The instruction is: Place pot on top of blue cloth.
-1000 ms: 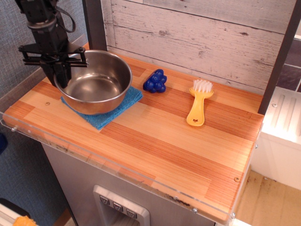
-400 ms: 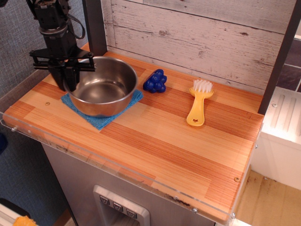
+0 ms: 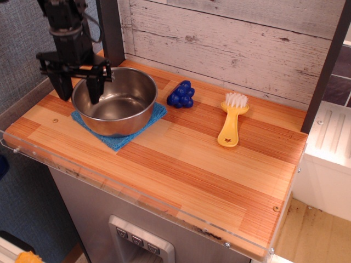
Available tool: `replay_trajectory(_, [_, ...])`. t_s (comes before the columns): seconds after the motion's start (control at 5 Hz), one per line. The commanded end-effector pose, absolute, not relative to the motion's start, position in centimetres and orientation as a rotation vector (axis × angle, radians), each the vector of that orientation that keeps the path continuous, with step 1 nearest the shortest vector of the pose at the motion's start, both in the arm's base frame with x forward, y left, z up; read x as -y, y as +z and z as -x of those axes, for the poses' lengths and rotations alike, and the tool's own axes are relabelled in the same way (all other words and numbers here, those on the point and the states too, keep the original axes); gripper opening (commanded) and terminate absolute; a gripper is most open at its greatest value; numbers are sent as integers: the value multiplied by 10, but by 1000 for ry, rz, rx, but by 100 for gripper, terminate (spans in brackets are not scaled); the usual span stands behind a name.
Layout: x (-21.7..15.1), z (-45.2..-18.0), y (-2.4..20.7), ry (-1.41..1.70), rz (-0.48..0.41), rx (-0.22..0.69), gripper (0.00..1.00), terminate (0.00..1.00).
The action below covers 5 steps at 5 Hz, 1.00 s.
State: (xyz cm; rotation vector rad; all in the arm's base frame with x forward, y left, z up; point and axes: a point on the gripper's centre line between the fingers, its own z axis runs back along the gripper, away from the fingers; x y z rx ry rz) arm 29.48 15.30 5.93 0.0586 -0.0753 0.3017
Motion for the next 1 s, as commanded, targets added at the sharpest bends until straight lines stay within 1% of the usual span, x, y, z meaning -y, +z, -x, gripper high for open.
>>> replay_trajectory(0.0, [-111, -290, 115, 55, -22, 117, 100, 0])
replay_trajectory(0.2, [-84, -291, 110, -78, -9, 86, 100, 0])
replay_trajectory(0.4, [-76, -291, 106, -100, -36, 82, 100, 0])
replay_trajectory(0.6, [-76, -291, 106, -100, -36, 82, 100, 0])
replay_trajectory(0.8, [-76, -291, 106, -100, -36, 82, 100, 100])
